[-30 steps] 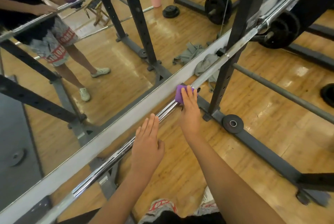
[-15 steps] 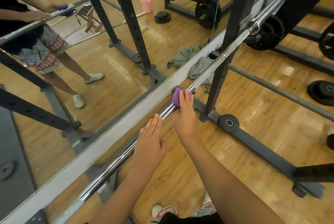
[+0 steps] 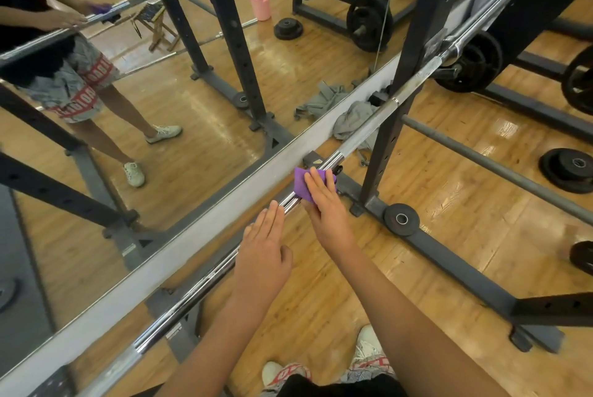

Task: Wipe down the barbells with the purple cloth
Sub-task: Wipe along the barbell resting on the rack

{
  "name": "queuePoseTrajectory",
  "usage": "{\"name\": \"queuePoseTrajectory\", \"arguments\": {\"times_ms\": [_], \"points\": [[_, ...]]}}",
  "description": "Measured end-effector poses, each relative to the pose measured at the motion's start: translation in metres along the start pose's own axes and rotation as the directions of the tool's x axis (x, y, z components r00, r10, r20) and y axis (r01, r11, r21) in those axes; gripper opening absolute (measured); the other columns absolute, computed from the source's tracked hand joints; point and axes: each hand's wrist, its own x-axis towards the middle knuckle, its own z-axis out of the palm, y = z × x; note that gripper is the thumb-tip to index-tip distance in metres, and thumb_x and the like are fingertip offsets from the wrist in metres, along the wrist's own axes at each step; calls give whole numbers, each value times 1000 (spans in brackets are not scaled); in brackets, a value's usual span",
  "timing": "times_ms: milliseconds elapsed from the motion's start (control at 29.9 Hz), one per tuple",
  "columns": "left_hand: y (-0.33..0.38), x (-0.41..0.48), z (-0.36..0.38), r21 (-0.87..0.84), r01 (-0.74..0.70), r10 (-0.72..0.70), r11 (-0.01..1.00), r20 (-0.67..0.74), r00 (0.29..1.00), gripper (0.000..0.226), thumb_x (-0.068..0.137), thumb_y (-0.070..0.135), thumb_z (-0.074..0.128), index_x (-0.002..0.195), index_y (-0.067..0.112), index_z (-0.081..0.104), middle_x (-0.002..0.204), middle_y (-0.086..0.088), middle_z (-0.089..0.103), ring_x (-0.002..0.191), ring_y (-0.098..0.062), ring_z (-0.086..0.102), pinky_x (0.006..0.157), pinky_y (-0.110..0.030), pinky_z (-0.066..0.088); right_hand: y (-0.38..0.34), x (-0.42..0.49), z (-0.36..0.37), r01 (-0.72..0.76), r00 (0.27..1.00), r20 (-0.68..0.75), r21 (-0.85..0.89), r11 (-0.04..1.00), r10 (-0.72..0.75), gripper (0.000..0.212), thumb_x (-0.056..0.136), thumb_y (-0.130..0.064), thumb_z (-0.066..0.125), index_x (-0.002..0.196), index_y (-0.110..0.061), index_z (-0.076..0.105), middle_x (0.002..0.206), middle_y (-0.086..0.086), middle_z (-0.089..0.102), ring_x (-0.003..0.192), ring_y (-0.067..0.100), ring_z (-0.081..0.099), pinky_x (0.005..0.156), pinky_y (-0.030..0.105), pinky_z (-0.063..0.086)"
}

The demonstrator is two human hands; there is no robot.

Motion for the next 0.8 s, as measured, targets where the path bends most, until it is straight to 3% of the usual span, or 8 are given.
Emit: {"name": "queuePoseTrajectory", "arguments": {"times_ms": [100,234,368,435,535,636,703,803], "points": [[2,-1,0,5,23,-23,1000,16,1000,75,86,13,63,155,12,36,163,-4,31,149,-21,33,118,-44,30,-9,-3,6,-47,997,-56,53,998,50,57,101,-29,56,154,-17,37,159,-15,23,155,17,1,117,21,15],[2,-2,0,-4,25,-25,1000,3,1000,75,85,13,62,156,12,36,163,-4,31,149,-21,33,117,-45,32,0,4,2,-31,996,-84,49,998,35,52,102,-23,57,151,-19,43,155,-19,28,154,15,8,117,25,20],[3,-2,2,7,30,-30,1000,-19,999,74,84,15,59,155,12,37,162,-5,34,147,-22,36,117,-42,32,-2,14,-2,-173,970,-139,180,968,199,49,103,-23,55,150,-17,45,158,-13,32,153,11,6,119,23,18],[5,-2,4,2,47,-47,999,-28,999,73,83,17,57,154,12,39,161,-5,35,147,-22,37,116,-43,33,-13,8,7,-114,978,-164,88,990,128,47,103,-21,56,148,-14,49,158,-6,39,154,19,8,116,27,24],[6,-2,4,0,50,-50,999,-47,998,72,80,18,56,151,10,44,158,-7,40,144,-25,41,115,-47,38,-12,-10,24,112,985,-120,-94,989,-123,45,98,-12,61,142,-5,54,150,5,51,149,30,20,111,38,35],[7,-1,5,9,45,-44,999,-59,997,71,79,17,56,149,10,46,157,-8,42,142,-26,44,113,-47,39,0,-5,19,185,979,-56,-140,973,-194,48,95,-7,66,142,-5,55,148,6,54,147,33,25,107,42,42],[7,-1,6,16,49,-48,999,-64,997,71,81,17,57,151,10,43,158,-6,40,143,-24,42,114,-46,37,1,5,10,144,989,-15,-134,980,-148,46,100,-12,61,145,-6,52,152,5,49,149,25,17,113,41,37],[8,-2,8,1,73,-72,997,-55,996,71,84,15,60,153,12,40,160,-5,37,147,-22,37,117,-47,35,-6,11,2,79,996,51,-134,988,-73,46,107,-26,48,151,-11,45,162,0,35,151,14,0,118,31,17]]}}
